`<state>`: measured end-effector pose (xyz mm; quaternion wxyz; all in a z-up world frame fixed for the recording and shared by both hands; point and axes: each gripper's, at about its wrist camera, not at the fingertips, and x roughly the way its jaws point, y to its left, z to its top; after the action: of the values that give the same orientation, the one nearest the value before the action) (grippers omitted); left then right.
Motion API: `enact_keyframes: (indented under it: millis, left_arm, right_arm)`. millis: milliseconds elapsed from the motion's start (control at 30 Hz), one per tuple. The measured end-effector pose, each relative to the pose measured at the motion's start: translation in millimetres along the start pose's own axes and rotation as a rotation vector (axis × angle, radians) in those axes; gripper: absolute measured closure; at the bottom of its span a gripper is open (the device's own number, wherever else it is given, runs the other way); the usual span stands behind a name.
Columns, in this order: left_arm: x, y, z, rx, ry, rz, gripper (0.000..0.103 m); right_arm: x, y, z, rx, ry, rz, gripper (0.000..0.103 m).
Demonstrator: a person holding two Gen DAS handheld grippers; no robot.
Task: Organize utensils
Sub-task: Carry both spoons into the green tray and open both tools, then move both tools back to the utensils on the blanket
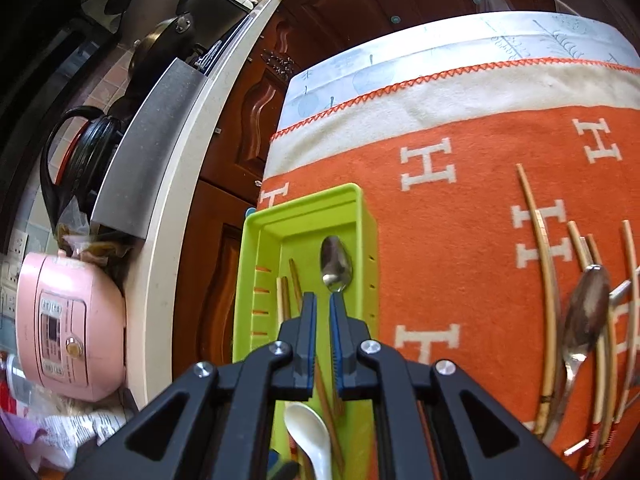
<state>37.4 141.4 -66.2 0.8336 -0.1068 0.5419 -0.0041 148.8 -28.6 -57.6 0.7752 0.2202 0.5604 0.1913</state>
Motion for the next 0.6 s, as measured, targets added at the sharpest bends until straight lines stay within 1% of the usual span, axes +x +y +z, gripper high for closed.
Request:
enact_keyframes:
  millis: [133, 200, 300, 500, 600]
  left_arm:
    - [-13, -11, 3, 0.018, -0.022, -0.012, 0.087]
    - [-16, -18, 5, 0.025, -0.025, -0.024, 0.087]
    - [-22, -36, 6, 0.04, -0.021, -0.063, 0.087]
    - [-28, -75, 6, 0.101, -0.017, -0.106, 0.087]
    - [-25, -92, 7, 0.131, -0.014, -0.115, 0.087]
  right_arm:
    - [-18, -3, -11, -0.068, 0.005, -0.042, 0.096]
    - [-31, -10, -19, -0.089, 0.018, -0.041, 0.096]
    - [-49, -21, -27, -0.095, 0.025, -0.044, 0.096]
    - [-100, -51, -40, -0.134, -0.003, -0.061, 0.096]
    - [-126, -75, -46, -0.136, -0.019, -0.077, 0.096]
